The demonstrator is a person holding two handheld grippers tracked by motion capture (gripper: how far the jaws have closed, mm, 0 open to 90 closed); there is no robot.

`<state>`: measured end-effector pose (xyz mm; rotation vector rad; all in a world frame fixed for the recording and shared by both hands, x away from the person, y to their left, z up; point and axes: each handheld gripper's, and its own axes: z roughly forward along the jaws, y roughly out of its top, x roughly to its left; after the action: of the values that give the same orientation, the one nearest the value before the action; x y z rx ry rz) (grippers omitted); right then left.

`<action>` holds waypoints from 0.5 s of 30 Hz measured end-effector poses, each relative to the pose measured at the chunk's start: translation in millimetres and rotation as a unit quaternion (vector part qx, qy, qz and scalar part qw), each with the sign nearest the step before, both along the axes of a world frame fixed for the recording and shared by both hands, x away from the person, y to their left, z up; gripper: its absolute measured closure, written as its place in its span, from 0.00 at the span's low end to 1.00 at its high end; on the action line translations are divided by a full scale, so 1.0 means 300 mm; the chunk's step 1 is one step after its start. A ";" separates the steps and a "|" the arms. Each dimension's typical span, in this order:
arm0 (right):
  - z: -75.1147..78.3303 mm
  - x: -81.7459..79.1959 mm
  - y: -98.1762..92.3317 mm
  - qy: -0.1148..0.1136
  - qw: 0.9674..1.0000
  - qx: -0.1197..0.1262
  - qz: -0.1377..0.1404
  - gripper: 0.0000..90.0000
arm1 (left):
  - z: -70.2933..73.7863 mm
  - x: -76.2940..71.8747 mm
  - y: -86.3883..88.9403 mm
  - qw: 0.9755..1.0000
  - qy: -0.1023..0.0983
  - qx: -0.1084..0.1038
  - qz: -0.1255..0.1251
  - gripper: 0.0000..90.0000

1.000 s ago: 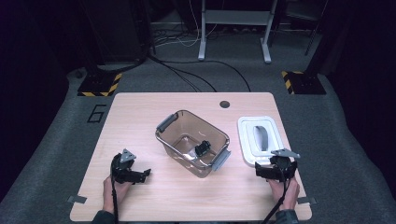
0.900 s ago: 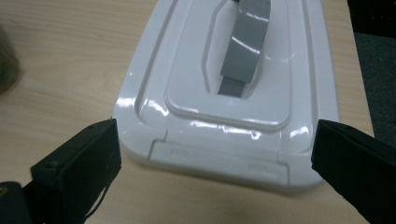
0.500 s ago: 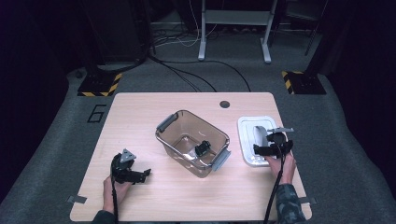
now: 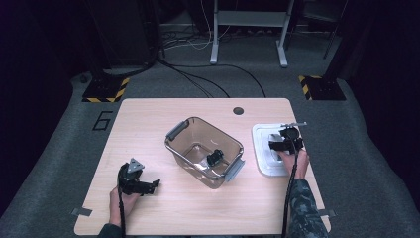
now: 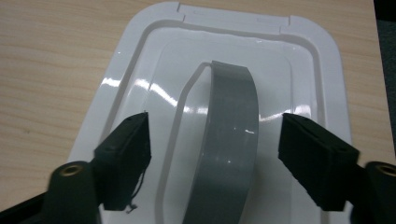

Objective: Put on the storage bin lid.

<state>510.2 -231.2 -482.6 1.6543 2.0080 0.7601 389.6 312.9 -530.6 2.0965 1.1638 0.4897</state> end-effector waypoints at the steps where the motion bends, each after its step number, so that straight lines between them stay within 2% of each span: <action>1: -0.002 0.003 0.004 0.003 1.000 -0.002 -0.002 0.39 | 0.000 0.000 0.000 1.000 0.000 0.000 0.000 0.00; 4: -0.015 0.013 0.006 0.008 1.000 -0.007 -0.005 0.49 | 0.000 -0.002 -0.001 1.000 -0.001 0.000 0.001 0.01; 7: -0.028 0.017 0.002 0.015 1.000 0.006 -0.012 0.60 | -0.001 -0.001 -0.001 1.000 -0.002 0.000 0.002 0.01; 9: -0.030 0.019 0.000 0.015 1.000 0.002 -0.012 0.68 | 0.000 -0.002 -0.001 1.000 0.000 0.001 0.000 0.01; 12: -0.027 0.015 -0.007 0.011 1.000 0.007 -0.014 0.73 | -0.001 -0.002 -0.002 1.000 -0.003 -0.001 0.003 0.01; 15: -0.018 0.008 -0.006 0.007 1.000 0.006 -0.005 0.74 | 0.001 -0.002 0.000 1.000 -0.001 0.002 0.000 0.01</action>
<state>512.8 -233.1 -487.9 1.6793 2.0081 0.7590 389.2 312.9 -530.4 2.1000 1.1613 0.4949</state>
